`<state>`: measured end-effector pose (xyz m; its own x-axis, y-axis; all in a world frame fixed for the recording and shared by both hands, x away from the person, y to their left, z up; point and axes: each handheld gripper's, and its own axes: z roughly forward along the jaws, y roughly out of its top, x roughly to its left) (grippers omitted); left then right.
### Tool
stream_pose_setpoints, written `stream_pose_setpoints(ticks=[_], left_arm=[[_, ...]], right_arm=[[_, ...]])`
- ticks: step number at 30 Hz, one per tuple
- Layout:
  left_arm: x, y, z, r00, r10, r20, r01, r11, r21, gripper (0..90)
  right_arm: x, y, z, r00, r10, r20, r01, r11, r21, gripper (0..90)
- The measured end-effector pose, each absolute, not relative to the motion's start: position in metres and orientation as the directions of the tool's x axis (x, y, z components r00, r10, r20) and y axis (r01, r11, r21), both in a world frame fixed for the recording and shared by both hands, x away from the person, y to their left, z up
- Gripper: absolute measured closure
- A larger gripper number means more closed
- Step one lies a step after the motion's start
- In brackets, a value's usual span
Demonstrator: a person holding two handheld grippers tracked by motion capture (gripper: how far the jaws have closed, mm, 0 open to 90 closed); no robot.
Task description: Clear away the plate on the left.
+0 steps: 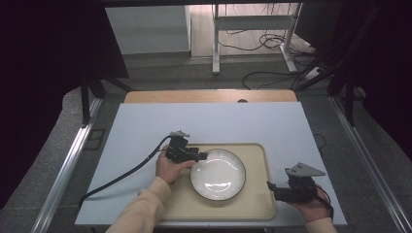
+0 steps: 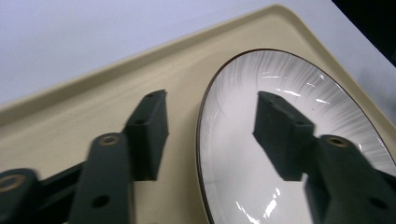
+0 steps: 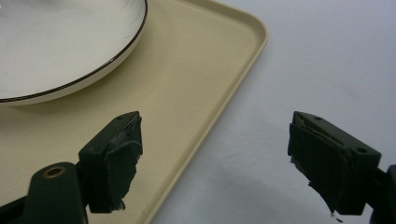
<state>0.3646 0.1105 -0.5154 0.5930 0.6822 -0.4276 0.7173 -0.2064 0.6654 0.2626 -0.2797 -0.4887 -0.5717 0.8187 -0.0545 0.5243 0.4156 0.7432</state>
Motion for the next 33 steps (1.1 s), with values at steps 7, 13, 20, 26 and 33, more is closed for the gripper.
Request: stream_pose_setpoints(ticks=[7, 13, 20, 26, 33], left_arm=[[0.356, 0.119, -0.499, 0.615, 0.700, -0.362, 0.678, -0.236, 0.697, 30.8], [0.338, 0.132, -0.478, 0.648, 0.713, -0.267, 0.616, -0.284, 0.735, 26.4], [0.317, 0.145, -0.463, 0.661, 0.704, -0.260, 0.594, -0.279, 0.754, 23.5], [0.301, 0.178, -0.461, 0.627, 0.740, -0.244, 0.602, -0.262, 0.754, 23.4], [0.280, 0.217, -0.463, 0.575, 0.786, -0.225, 0.609, -0.228, 0.760, 23.5]], right_arm=[[0.263, -0.280, -0.489, -0.572, 0.818, -0.054, 0.525, 0.416, 0.743, 18.3], [0.263, -0.280, -0.489, -0.573, 0.818, -0.052, 0.525, 0.416, 0.742, 18.3], [0.262, -0.280, -0.488, -0.573, 0.818, -0.053, 0.526, 0.417, 0.742, 18.3], [0.262, -0.279, -0.489, -0.574, 0.817, -0.052, 0.526, 0.417, 0.741, 18.3], [0.262, -0.279, -0.490, -0.574, 0.817, -0.055, 0.527, 0.419, 0.739, 18.2]])
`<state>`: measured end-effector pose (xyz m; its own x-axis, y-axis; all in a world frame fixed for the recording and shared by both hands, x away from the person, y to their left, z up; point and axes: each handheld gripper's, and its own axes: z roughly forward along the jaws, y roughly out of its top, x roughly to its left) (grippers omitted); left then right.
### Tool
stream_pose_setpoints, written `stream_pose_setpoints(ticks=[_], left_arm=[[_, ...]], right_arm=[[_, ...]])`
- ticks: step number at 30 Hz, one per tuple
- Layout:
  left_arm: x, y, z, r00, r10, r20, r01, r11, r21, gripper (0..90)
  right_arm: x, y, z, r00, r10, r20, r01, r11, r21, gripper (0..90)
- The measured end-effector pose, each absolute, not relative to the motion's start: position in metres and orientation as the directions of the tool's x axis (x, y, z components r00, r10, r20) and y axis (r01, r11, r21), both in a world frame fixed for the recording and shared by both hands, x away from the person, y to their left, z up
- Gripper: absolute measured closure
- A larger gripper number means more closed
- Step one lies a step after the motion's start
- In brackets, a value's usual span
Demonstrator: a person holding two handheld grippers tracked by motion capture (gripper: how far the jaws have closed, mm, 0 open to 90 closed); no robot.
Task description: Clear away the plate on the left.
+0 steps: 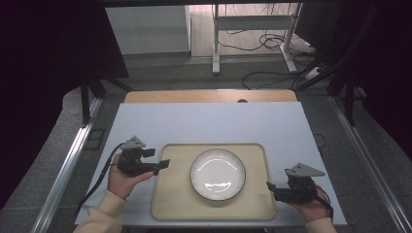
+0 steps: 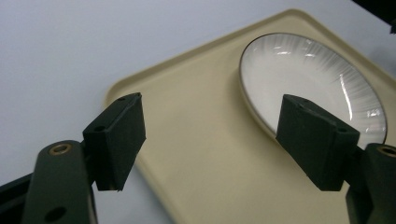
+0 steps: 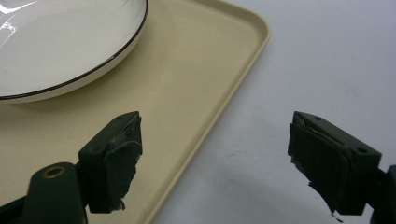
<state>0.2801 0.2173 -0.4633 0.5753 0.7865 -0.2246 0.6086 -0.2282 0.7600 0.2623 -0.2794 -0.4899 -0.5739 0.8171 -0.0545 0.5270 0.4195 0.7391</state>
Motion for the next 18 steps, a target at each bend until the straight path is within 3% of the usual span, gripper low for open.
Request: stream_pose_setpoints(ticks=[7, 12, 18], left_arm=[[0.258, 0.240, -0.470, 0.553, 0.806, -0.212, 0.620, -0.229, 0.750, 23.2], [0.243, 0.267, -0.478, 0.501, 0.832, -0.239, 0.638, -0.168, 0.751, 23.4], [0.236, 0.266, -0.481, 0.506, 0.840, -0.195, 0.628, -0.204, 0.751, 23.1]], right_arm=[[0.262, -0.280, -0.490, -0.573, 0.818, -0.057, 0.526, 0.420, 0.739, 18.1], [0.262, -0.280, -0.490, -0.572, 0.818, -0.062, 0.527, 0.424, 0.737, 18.2], [0.262, -0.279, -0.490, -0.571, 0.818, -0.064, 0.526, 0.424, 0.737, 18.2]])
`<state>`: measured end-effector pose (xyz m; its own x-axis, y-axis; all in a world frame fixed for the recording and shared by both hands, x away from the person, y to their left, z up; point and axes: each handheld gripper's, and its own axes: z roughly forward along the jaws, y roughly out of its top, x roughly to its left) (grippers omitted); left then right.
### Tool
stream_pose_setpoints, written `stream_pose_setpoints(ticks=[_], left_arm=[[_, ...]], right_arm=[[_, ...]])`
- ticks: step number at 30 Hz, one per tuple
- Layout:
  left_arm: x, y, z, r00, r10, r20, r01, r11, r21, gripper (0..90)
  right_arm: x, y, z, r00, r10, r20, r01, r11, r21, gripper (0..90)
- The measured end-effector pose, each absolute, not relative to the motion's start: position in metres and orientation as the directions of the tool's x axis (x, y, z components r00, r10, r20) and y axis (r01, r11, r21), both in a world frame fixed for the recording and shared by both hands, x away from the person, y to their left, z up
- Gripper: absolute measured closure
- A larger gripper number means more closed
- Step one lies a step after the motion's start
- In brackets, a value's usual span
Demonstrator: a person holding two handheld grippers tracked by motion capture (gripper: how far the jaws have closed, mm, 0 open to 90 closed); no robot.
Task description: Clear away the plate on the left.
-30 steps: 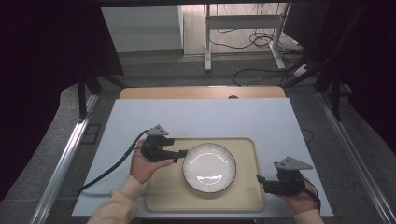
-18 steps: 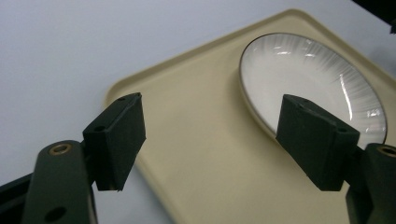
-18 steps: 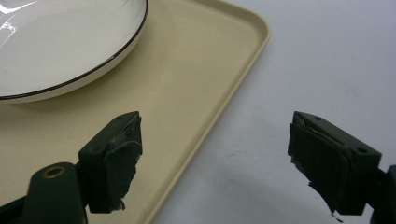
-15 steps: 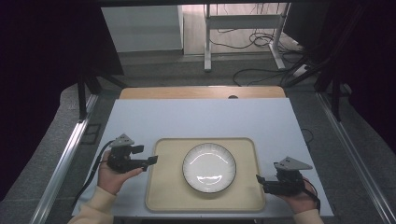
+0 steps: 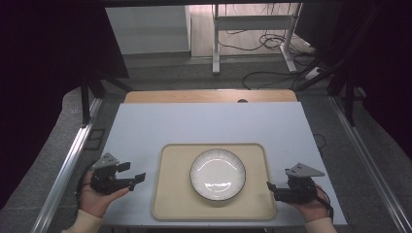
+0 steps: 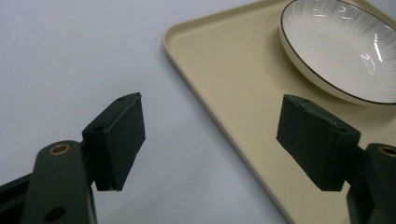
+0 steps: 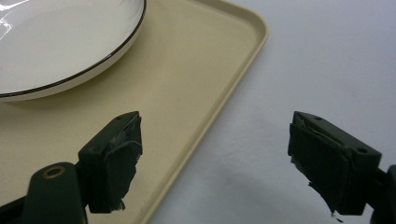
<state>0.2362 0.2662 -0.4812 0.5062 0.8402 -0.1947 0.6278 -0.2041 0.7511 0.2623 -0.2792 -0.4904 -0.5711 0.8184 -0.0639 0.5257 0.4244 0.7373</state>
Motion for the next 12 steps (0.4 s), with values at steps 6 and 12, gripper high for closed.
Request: stream_pose_setpoints(ticks=[6, 12], left_arm=[[0.2379, 0.2619, -0.4841, 0.507, 0.843, -0.179, 0.630, -0.221, 0.745, 21.8], [0.2397, 0.2621, -0.4840, 0.505, 0.843, -0.185, 0.633, -0.216, 0.743, 21.3]], right_arm=[[0.2618, -0.2797, -0.4899, -0.574, 0.816, -0.070, 0.520, 0.429, 0.739, 18.2], [0.2618, -0.2805, -0.4899, -0.576, 0.815, -0.070, 0.515, 0.428, 0.743, 18.1]])
